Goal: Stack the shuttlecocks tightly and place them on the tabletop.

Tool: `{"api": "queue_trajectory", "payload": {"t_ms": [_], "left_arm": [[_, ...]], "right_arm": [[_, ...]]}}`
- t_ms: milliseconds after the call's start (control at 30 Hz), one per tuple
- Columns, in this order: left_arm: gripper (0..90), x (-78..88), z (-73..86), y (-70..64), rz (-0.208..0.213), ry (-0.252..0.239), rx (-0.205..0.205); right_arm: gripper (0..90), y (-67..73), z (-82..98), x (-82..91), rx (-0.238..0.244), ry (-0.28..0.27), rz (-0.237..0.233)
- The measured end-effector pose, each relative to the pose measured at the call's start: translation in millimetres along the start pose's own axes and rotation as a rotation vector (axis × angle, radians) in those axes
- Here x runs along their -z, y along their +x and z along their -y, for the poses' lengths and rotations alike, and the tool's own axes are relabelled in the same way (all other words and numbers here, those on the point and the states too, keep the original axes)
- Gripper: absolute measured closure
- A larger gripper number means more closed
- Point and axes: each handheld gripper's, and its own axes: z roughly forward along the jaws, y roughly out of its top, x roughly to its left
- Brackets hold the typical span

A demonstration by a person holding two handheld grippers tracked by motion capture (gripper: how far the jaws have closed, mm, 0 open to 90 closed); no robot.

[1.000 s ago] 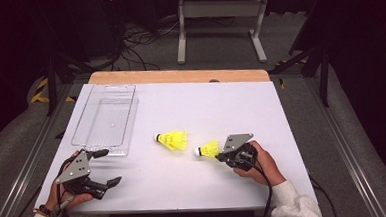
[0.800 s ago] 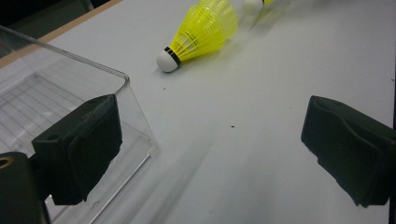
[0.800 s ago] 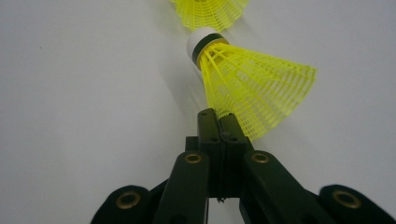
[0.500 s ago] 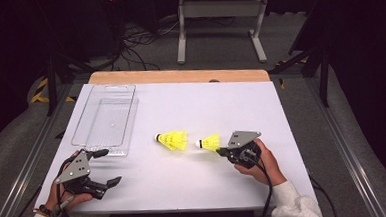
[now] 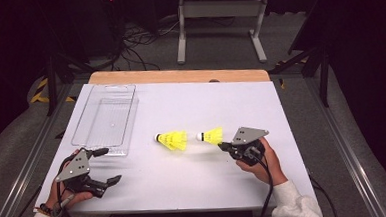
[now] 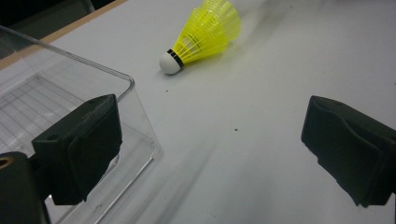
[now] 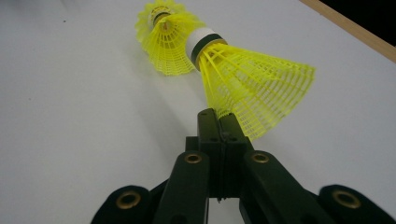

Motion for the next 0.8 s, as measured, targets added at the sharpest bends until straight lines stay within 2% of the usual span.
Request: {"api": "queue_trajectory", "payload": {"t_ms": [267, 800], "left_arm": [[5.8, 0.8, 0.7, -0.2, -0.002, 0.0, 0.002], [5.7, 7.6, 3.9, -1.8, -0.016, -0.007, 0.014]], "right_arm": [[90.0, -4.6, -0.5, 3.2, -0.015, -0.029, 0.039], [90.0, -14.4, -2.9, 1.2, -0.036, -0.048, 0.065]]}}
